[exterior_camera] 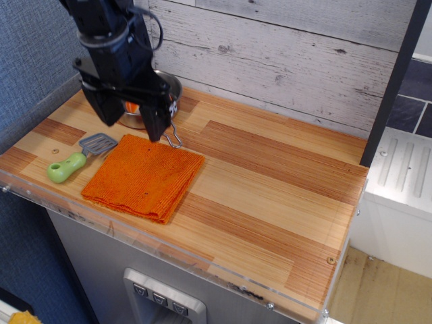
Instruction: Put the orange and white object on the cloth.
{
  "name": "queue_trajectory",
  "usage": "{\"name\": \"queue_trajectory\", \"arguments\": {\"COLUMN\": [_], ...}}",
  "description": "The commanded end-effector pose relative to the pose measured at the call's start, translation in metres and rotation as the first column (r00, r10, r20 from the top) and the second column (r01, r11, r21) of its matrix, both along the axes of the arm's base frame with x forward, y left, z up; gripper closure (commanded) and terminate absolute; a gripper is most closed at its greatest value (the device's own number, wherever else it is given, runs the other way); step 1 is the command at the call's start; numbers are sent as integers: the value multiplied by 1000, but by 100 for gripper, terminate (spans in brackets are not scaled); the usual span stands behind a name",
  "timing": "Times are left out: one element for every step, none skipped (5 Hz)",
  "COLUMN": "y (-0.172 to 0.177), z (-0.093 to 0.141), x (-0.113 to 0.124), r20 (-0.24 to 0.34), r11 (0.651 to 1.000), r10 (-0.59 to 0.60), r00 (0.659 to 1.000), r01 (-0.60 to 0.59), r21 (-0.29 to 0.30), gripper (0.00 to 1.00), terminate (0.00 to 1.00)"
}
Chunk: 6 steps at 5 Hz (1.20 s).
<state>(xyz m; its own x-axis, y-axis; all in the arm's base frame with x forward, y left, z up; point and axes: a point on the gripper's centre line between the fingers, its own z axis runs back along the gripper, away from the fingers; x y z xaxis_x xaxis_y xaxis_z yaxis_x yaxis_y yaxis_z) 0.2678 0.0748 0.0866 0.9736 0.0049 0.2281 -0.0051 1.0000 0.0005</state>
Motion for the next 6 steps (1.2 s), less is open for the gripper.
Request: {"name": "queue_trajectory", "arguments": {"y": [32, 44, 53, 65, 75, 82], "z": [10, 9, 8, 6, 4, 0], "x": [31, 48, 59, 71, 81, 92], "r20": [9, 7, -8, 2, -5, -16], "r11": [994, 988, 975, 968, 970, 971], "r10": [-102, -140, -196, -208, -186, -178], "r00": [995, 990, 981, 978, 983, 984], "r01": [102, 139, 196, 205, 184, 179], "r21": [37, 62, 107, 147, 159, 159], "gripper": [0, 0, 0, 0, 0, 0], "terminate": [0, 0, 0, 0, 0, 0]}}
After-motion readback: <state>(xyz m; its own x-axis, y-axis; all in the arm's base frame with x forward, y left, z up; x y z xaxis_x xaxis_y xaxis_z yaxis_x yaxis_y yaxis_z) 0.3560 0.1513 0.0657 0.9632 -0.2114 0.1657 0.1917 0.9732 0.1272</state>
